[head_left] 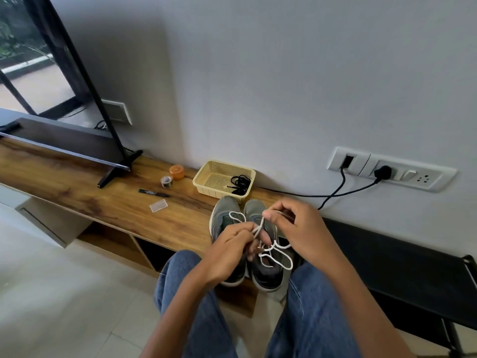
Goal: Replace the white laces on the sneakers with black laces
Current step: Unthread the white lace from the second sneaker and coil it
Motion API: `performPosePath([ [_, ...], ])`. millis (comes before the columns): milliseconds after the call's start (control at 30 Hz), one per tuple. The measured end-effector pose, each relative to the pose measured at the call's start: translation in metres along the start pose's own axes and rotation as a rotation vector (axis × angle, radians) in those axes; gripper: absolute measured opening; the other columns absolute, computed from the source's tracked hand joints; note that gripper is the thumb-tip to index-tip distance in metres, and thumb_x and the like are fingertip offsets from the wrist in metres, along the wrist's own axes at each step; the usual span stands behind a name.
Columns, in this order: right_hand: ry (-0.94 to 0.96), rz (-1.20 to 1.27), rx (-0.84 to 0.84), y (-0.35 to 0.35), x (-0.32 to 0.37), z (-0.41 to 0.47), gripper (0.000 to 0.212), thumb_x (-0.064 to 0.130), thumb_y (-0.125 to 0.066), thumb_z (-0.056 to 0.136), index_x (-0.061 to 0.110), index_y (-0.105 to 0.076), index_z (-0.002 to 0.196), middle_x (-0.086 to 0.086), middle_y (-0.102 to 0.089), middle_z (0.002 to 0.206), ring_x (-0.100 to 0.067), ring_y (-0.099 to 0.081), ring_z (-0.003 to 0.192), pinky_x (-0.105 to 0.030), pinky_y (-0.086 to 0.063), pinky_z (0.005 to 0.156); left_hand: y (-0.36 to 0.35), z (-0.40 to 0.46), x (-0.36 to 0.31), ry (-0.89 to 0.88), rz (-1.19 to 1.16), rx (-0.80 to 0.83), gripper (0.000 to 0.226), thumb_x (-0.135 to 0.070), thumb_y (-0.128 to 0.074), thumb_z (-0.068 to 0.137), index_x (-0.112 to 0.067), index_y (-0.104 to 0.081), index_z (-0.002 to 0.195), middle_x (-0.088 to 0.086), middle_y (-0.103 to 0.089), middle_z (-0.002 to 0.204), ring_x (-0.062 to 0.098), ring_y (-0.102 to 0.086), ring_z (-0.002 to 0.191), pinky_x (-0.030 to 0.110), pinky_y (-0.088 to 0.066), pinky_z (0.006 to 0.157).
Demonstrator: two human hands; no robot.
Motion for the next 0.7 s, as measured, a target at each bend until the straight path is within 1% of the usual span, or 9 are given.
performPosePath([
  [67,-0.031,0.111,-0.013,-0.003,-0.009,0.005,0.014,0.029,-0.064,0.089,0.019,-0.068,0.079,0.004,-0.066,0.074,-0.009,-0.059,0.070,-0.030,-0.047,0.070,-0.003,0.001,0.001,0.032,-0.146,0.010,0.034,-0.016,-0.038,0.098,-0.012,-0.069,0.087,-0.003,-0.040,0.060,0.009,-0.040,0.054,0.031,-0.055,0.078],
  [167,-0.093,0.233,-0.001,-0.017,-0.025,0.006,0.023,0.038,-0.058,0.090,0.020,-0.069,0.081,-0.002,-0.065,0.073,-0.016,-0.057,0.068,-0.033,-0.045,0.067,0.000,0.002,-0.002,0.041,-0.432,-0.048,0.028,-0.021,-0.042,0.097,-0.008,-0.067,0.095,-0.003,-0.039,0.062,0.008,-0.040,0.054,0.026,-0.055,0.074],
  [267,-0.124,0.236,0.087,-0.041,-0.031,0.000,0.026,0.035,-0.050,0.095,0.020,-0.067,0.081,0.009,-0.058,0.062,0.001,-0.047,0.056,-0.018,-0.035,0.056,0.011,0.009,-0.001,0.018,-0.722,-0.154,0.021,-0.015,-0.041,0.097,-0.004,-0.059,0.095,0.003,-0.054,0.068,0.010,-0.053,0.058,0.027,-0.057,0.074],
  [333,-0.115,0.196,0.190,-0.061,-0.028,-0.006,0.025,0.029,-0.047,0.099,0.025,-0.058,0.077,0.018,-0.055,0.057,0.005,-0.048,0.053,-0.012,-0.033,0.053,0.020,0.012,0.001,-0.002,-0.849,-0.234,0.020,-0.014,-0.043,0.096,-0.003,-0.059,0.100,0.011,-0.069,0.085,0.017,-0.068,0.071,0.029,-0.057,0.079],
  [367,-0.108,0.154,0.244,-0.070,-0.027,-0.010,0.025,0.027,-0.046,0.100,0.026,-0.056,0.077,0.016,-0.055,0.058,0.007,-0.050,0.054,-0.011,-0.034,0.053,0.024,0.013,0.002,-0.009,-0.866,-0.269,0.022,-0.013,-0.042,0.096,-0.002,-0.060,0.103,0.016,-0.071,0.096,0.020,-0.071,0.081,0.030,-0.056,0.082],
  [433,-0.092,0.045,0.330,-0.082,-0.027,-0.018,0.023,0.024,-0.044,0.101,0.020,-0.059,0.084,0.011,-0.056,0.068,0.009,-0.053,0.061,-0.011,-0.036,0.057,0.029,0.015,0.000,-0.043,-0.751,-0.298,0.026,-0.013,-0.038,0.100,-0.001,-0.059,0.108,0.018,-0.070,0.110,0.022,-0.070,0.098,0.030,-0.055,0.088],
  [500,-0.069,-0.066,0.374,-0.086,-0.026,-0.023,0.022,0.027,-0.044,0.101,0.018,-0.062,0.093,0.008,-0.062,0.080,0.004,-0.056,0.070,-0.016,-0.041,0.063,0.034,0.015,-0.004,-0.089,-0.392,-0.340,0.027,-0.012,-0.037,0.101,-0.003,-0.061,0.109,0.014,-0.070,0.112,0.019,-0.067,0.105,0.026,-0.055,0.089],
  [600,-0.041,-0.175,0.353,-0.071,-0.016,-0.019,0.019,0.032,-0.044,0.100,0.025,-0.058,0.089,0.009,-0.060,0.078,-0.007,-0.057,0.072,-0.032,-0.046,0.068,0.036,0.015,-0.008,-0.169,0.156,-0.349,0.024,-0.011,-0.041,0.101,-0.012,-0.065,0.104,0.002,-0.072,0.100,0.009,-0.067,0.095,0.018,-0.051,0.081],
  [700,0.007,-0.242,0.257,-0.044,-0.001,-0.007,0.017,0.035,-0.047,0.098,0.026,-0.059,0.089,0.011,-0.059,0.077,-0.007,-0.056,0.072,-0.033,-0.046,0.068,0.028,0.015,0.002,-0.152,0.397,-0.252,0.026,-0.013,-0.044,0.101,-0.025,-0.063,0.090,-0.012,-0.066,0.078,0.001,-0.060,0.074,0.016,-0.044,0.068],
])
Point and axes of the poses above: each hand's wrist, its own z-axis towards the middle knuckle, its own y-axis out of the back of the hand, x = y × z, the point moved 10 cm from there along z, towards the middle knuckle
